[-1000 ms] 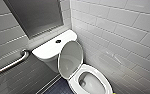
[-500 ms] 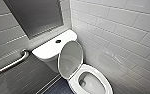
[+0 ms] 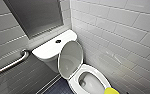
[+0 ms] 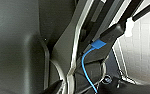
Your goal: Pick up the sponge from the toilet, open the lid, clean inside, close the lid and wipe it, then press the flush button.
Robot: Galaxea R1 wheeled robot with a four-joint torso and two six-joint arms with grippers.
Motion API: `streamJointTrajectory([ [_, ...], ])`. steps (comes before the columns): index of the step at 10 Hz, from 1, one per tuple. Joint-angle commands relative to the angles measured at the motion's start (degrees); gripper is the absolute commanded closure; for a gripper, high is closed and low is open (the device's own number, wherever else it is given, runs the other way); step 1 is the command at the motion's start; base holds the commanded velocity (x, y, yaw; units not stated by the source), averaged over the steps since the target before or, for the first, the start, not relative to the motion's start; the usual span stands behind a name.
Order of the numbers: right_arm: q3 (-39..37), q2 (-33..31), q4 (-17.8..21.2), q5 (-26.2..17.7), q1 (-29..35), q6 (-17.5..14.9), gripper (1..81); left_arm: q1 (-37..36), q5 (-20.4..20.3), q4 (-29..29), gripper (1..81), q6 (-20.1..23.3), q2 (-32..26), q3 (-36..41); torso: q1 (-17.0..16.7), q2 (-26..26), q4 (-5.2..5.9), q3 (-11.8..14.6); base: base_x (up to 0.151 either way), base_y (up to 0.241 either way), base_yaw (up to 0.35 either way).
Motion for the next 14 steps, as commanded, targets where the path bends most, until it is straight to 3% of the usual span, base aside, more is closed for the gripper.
streamJointTrajectory([
  [1, -4.95, 7.82, -1.13, -8.77, 11.02, 0.24, 81.1, 1.18, 4.60, 0.65, 1.0, 0.30, -1.64, 1.42, 0.00, 0.00, 0.00, 0.00, 0.000, 0.000, 0.000],
  [5, -14.01, 19.88, -1.04, -15.90, 20.60, 1.21, 81.1, 1.09, 4.60, 0.30, 1.0, 0.21, -1.99, 1.33, 0.00, 0.00, 0.00, 0.00, 0.000, 0.000, 0.000],
  [14, -47.82, 48.50, -0.86, -16.17, 25.97, 5.69, 81.1, 1.44, 4.69, -0.14, 1.0, 0.03, -1.90, -0.16, 0.00, 0.00, 0.00, 0.00, 0.000, 0.000, 0.000],
])
